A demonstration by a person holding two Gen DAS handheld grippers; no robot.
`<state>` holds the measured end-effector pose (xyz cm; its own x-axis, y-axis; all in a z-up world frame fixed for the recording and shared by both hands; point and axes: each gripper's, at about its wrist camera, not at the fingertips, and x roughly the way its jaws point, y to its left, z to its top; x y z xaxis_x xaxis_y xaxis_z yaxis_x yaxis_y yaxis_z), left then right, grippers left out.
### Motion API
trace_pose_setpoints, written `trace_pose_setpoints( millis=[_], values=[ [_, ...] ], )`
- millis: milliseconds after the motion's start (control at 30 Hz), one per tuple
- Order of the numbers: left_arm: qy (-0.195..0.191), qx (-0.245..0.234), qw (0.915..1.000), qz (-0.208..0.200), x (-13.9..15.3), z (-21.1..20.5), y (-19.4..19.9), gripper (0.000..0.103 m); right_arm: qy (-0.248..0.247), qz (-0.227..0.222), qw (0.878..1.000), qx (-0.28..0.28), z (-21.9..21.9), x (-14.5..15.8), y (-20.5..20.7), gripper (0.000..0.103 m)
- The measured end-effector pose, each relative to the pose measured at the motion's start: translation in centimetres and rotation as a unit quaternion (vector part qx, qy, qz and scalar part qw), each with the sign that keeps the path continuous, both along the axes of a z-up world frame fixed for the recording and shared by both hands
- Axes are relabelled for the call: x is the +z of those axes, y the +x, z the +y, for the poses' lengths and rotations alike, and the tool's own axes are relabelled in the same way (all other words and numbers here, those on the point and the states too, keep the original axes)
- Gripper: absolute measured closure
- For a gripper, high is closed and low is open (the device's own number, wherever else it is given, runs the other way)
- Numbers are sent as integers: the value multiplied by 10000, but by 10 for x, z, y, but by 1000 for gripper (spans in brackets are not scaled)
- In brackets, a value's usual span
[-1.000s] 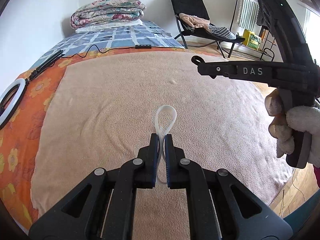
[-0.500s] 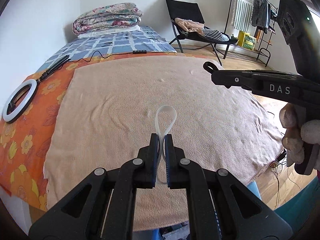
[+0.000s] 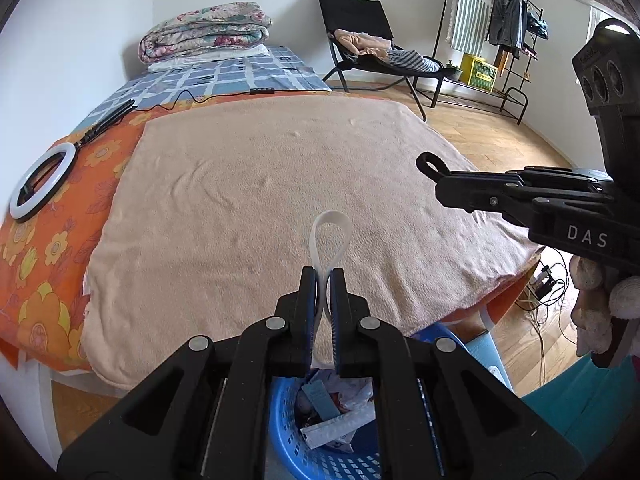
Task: Collect trash
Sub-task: 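Lift the wristband and hair tie and carry both over the blue basket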
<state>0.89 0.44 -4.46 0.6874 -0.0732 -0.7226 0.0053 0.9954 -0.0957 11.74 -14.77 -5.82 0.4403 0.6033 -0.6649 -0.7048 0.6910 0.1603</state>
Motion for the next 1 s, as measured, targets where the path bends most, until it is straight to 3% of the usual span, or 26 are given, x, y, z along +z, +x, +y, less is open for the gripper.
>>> trace_pose_setpoints(
  millis=[500,1000],
  values=[
    [-159,-92,9990,418,-37,-23,-46,98,-121,437,9989,141,-31,-39,-70,96],
    [-136,14,9959,890,-80,-23,-56,98,-355,818,9960,88,-43,-86,-94,96]
  ],
)
